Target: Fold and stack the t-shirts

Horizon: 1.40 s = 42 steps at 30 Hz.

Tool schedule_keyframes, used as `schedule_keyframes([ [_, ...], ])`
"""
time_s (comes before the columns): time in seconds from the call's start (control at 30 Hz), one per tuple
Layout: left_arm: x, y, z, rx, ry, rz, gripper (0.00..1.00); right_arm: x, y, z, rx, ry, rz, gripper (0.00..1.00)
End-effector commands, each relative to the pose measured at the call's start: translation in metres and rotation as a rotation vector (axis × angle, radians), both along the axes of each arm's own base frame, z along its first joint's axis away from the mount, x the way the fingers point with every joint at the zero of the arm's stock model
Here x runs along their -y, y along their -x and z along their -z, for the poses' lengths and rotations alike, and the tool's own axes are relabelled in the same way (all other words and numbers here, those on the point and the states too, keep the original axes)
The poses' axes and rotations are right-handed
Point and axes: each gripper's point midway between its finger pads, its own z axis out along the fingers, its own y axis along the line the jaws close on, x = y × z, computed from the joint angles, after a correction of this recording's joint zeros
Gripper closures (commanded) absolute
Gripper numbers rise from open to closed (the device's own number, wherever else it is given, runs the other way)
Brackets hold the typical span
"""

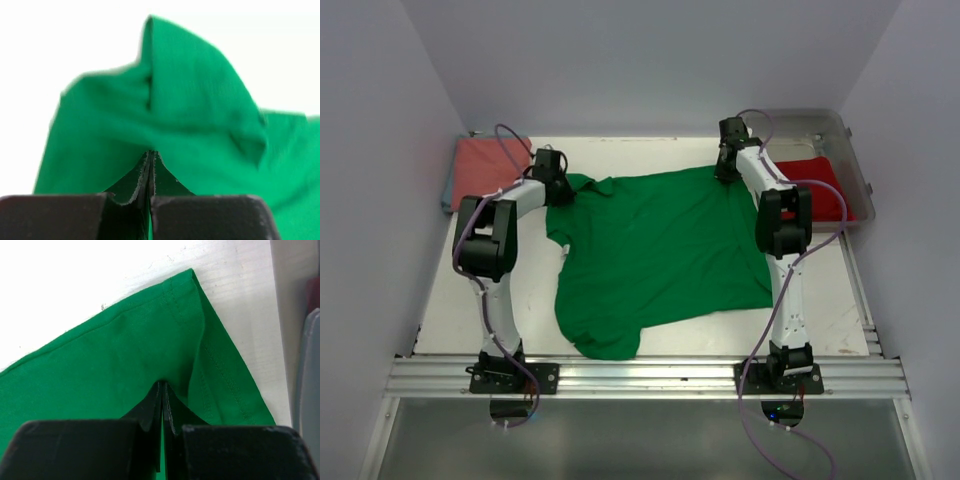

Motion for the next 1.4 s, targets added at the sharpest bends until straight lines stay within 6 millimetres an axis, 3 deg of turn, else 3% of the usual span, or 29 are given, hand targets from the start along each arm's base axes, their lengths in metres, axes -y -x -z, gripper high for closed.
schedule_keyframes([
  [0.0,-0.028,-0.023,0.010,-0.024,-0.071,-0.094,1.00,-0.001,0.034,0.027,-0.141,0.003,-0.015,1.00],
  [0.07,-0.040,-0.045,0.001,0.001,-0.080,-0.124,1.00,0.000,0.034,0.025,-0.136,0.006,-0.013,1.00],
  [0.1,-0.044,-0.043,0.019,-0.052,-0.093,-0.124,1.00,0.001,0.035,0.024,-0.137,0.008,-0.011,1.00],
  [0.13,-0.049,-0.063,0.004,-0.016,-0.096,-0.134,1.00,0.000,0.035,0.022,-0.133,0.003,-0.014,1.00],
  [0.27,-0.056,-0.080,0.021,-0.067,-0.105,-0.123,1.00,-0.001,0.035,0.019,-0.129,-0.004,-0.013,1.00],
  [0.33,-0.058,-0.093,0.013,-0.032,-0.107,-0.125,1.00,-0.003,0.036,0.020,-0.129,-0.005,-0.015,1.00],
  [0.37,-0.060,-0.095,0.022,-0.044,-0.121,-0.123,1.00,-0.003,0.036,0.020,-0.132,-0.010,-0.011,1.00],
  [0.4,-0.060,-0.110,0.009,-0.006,-0.119,-0.120,1.00,-0.004,0.036,0.020,-0.132,-0.015,-0.012,1.00],
  [0.47,-0.065,-0.115,0.015,-0.018,-0.119,-0.117,1.00,-0.006,0.036,0.019,-0.124,-0.017,-0.012,1.00],
  [0.6,-0.074,-0.137,-0.009,0.076,-0.108,-0.095,1.00,-0.004,0.032,0.022,-0.116,0.003,-0.004,1.00],
  [0.83,-0.105,-0.152,-0.036,0.151,-0.109,-0.111,1.00,-0.001,0.014,0.009,-0.053,0.019,0.042,1.00],
  [0.87,-0.106,-0.153,-0.055,0.186,-0.111,-0.117,1.00,-0.003,0.006,0.004,-0.020,0.013,0.035,1.00],
  [0.9,-0.106,-0.149,-0.054,0.183,-0.112,-0.118,1.00,-0.007,0.001,0.001,0.001,0.008,0.025,1.00],
  [0.93,-0.105,-0.152,-0.065,0.218,-0.105,-0.117,1.00,-0.014,-0.003,-0.006,0.026,-0.013,0.004,1.00],
  [0.97,-0.104,-0.152,-0.091,0.268,-0.097,-0.118,1.00,-0.023,-0.014,-0.015,0.086,-0.040,-0.025,1.00],
  [1.0,-0.101,-0.148,-0.095,0.273,-0.086,-0.110,1.00,-0.034,-0.019,-0.024,0.131,-0.069,-0.059,1.00],
  [1.03,-0.098,-0.149,-0.128,0.339,-0.078,-0.107,1.00,-0.050,-0.030,-0.050,0.261,-0.128,-0.110,1.00],
  [1.07,-0.095,-0.147,-0.142,0.368,-0.073,-0.098,1.00,-0.059,-0.033,-0.065,0.338,-0.146,-0.143,1.00],
  [1.1,-0.087,-0.143,-0.150,0.385,-0.068,-0.078,1.00,-0.072,-0.032,-0.079,0.411,-0.159,-0.171,1.00],
  [1.13,-0.082,-0.143,-0.168,0.426,-0.071,-0.068,1.00,-0.072,-0.023,-0.078,0.443,-0.148,-0.164,1.00],
  [1.17,-0.078,-0.136,-0.203,0.491,-0.083,-0.054,1.00,-0.078,-0.032,-0.122,0.579,-0.159,-0.175,1.00],
  [1.23,-0.054,-0.126,-0.226,0.545,-0.087,-0.011,1.00,-0.094,-0.031,-0.148,0.625,-0.169,-0.216,1.00],
  [1.27,-0.046,-0.116,-0.257,0.604,-0.093,0.000,1.00,-0.097,-0.027,-0.158,0.631,-0.163,-0.227,0.99],
  [1.3,-0.031,-0.108,-0.253,0.597,-0.094,0.029,1.00,-0.103,-0.024,-0.164,0.638,-0.161,-0.238,0.99],
  [1.37,-0.013,-0.091,-0.272,0.629,-0.089,0.057,1.00,-0.105,-0.016,-0.168,0.645,-0.129,-0.237,0.99],
])
